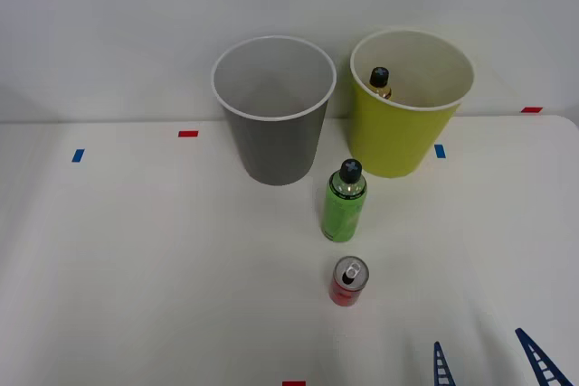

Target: Put cans in the gray bin, plastic bottles in the light green bin

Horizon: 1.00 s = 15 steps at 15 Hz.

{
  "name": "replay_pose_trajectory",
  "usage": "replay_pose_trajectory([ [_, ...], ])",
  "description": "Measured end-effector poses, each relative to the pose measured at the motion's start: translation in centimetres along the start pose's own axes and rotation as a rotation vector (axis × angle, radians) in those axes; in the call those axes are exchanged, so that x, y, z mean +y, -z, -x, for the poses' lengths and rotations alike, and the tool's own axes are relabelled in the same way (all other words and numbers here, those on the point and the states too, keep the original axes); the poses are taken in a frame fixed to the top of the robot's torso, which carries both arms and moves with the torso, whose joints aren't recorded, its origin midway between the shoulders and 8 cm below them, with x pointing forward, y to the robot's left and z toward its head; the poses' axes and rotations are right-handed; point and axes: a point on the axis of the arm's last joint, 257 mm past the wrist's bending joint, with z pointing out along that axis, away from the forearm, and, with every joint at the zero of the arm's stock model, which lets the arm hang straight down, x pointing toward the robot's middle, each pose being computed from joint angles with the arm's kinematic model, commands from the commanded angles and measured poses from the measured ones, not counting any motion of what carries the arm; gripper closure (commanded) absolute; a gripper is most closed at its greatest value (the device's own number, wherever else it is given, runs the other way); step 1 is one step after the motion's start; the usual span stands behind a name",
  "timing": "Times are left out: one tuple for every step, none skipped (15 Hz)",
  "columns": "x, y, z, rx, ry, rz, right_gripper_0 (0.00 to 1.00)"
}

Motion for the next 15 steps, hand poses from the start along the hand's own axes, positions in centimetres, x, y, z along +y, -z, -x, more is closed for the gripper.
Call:
replay_pose_trajectory([
  [0.00,0.00,0.00,0.000,0.000,0.000,0.00],
  [0.00,0.00,0.00,0.000,0.000,0.000,0.00],
  [0.00,0.00,0.00,0.000,0.000,0.000,0.00],
  [0.00,0.00,0.00,0.000,0.000,0.000,0.00],
  [0.00,0.00,0.00,0.000,0.000,0.000,0.00],
  [0.00,0.00,0.00,0.000,0.000,0.000,0.00],
  [0.00,0.00,0.00,0.000,0.000,0.000,0.00],
  [0.00,0.00,0.00,0.000,0.000,0.000,0.00],
  [0.00,0.00,0.00,0.000,0.000,0.000,0.00],
  [0.00,0.00,0.00,0.000,0.000,0.000,0.00],
  [0.00,0.00,0.00,0.000,0.000,0.000,0.00],
  [0.00,0.00,0.00,0.000,0.000,0.000,0.00],
  [0.00,0.00,0.00,0.000,0.000,0.000,0.00],
  [0.00,0.00,0.00,0.000,0.000,0.000,0.00],
  [0.00,0.00,0.00,0.000,0.000,0.000,0.00],
])
